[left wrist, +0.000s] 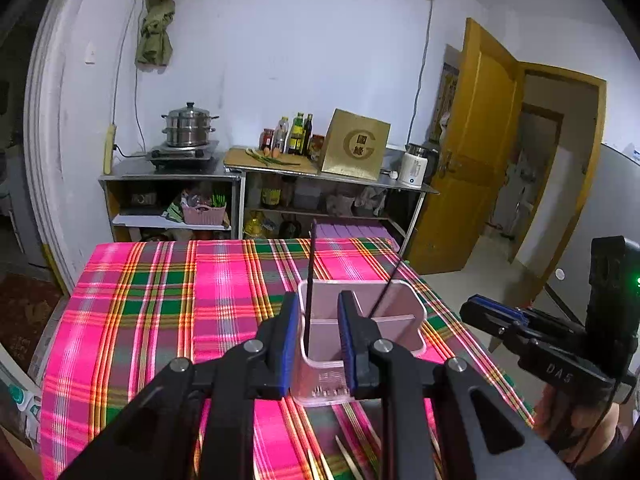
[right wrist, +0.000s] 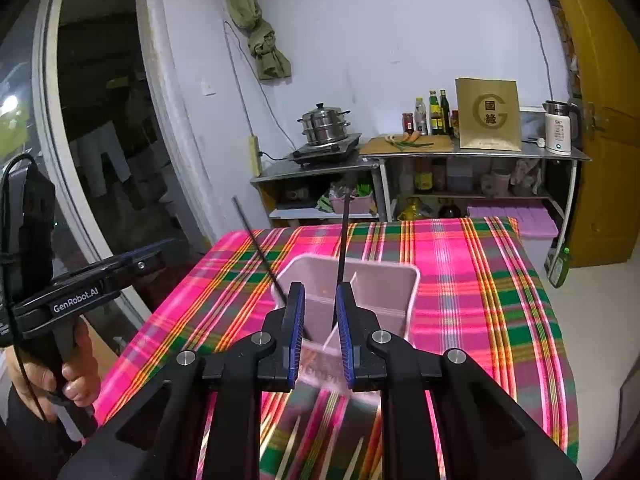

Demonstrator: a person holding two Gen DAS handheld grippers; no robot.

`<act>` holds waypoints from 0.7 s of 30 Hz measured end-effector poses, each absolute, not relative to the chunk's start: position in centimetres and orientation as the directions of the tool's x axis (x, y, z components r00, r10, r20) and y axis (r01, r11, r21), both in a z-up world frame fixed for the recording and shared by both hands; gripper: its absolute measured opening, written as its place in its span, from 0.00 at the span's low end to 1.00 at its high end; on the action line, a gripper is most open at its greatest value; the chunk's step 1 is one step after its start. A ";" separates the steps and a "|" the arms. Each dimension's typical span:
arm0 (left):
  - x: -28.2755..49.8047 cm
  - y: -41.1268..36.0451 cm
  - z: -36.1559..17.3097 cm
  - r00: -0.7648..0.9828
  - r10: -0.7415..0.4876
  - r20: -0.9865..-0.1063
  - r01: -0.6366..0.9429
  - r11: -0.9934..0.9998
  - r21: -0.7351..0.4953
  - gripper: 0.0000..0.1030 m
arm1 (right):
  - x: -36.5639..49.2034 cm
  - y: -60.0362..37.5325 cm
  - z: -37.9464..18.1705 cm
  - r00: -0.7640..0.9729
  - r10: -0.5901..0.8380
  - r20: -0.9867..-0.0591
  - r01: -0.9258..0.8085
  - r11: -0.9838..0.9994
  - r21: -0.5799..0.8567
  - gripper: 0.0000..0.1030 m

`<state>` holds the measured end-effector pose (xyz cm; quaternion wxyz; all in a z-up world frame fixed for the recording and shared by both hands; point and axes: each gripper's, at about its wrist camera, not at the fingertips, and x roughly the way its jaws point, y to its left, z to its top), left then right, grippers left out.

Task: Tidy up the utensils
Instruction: 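Lower the black chopsticks into the basket and open both tools, then grasp a wooden chopstick with the left tool while the right tool grasps another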

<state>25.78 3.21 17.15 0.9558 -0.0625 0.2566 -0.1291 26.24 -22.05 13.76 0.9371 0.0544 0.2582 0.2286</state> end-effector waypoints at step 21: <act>12.2 2.9 7.2 0.815 -0.275 -0.509 0.190 0.958 -0.213 0.21 | 12.4 -23.3 5.5 0.749 0.450 -0.487 -0.412 0.891 0.189 0.16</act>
